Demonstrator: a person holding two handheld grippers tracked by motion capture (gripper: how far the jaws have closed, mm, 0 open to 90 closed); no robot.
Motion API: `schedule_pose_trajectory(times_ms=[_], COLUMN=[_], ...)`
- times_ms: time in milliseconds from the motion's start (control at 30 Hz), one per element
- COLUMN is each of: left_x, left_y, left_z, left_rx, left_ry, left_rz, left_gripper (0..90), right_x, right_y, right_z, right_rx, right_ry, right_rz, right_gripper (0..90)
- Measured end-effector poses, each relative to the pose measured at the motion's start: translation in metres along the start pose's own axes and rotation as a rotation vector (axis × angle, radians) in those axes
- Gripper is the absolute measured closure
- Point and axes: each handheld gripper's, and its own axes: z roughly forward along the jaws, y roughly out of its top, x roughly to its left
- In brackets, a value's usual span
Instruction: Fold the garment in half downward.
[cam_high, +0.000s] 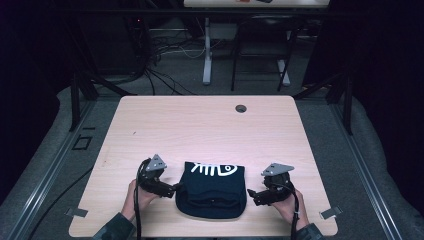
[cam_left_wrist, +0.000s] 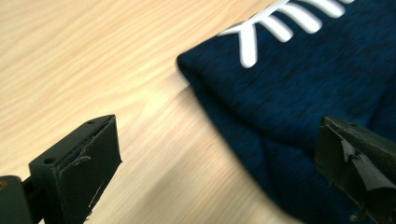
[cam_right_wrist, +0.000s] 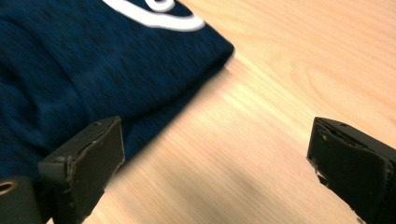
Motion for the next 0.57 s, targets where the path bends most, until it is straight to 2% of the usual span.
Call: schedule_pose_trajectory(times_ms=[133, 367, 567], left_x=[0.009, 0.023, 0.025], left_y=[-0.007, -0.016, -0.017], left_z=[0.004, 0.014, 0.018], left_rx=[0.021, 0.055, 0.059], left_ry=[0.024, 0.033, 0.047], left_rz=[-0.017, -0.070, -0.071], left_gripper=[0.2, 0.2, 0.2], right_x=[-0.006, -0.013, -0.017], right_y=[-0.008, -0.016, -0.021], right_z=[0.002, 0.008, 0.013], right_rx=[0.024, 0.066, 0.092], right_ry=[-0.013, -0.018, -0.016], right_rz=[0.014, 0.023, 0.030], right_gripper=[3.1, 2.9, 2.9])
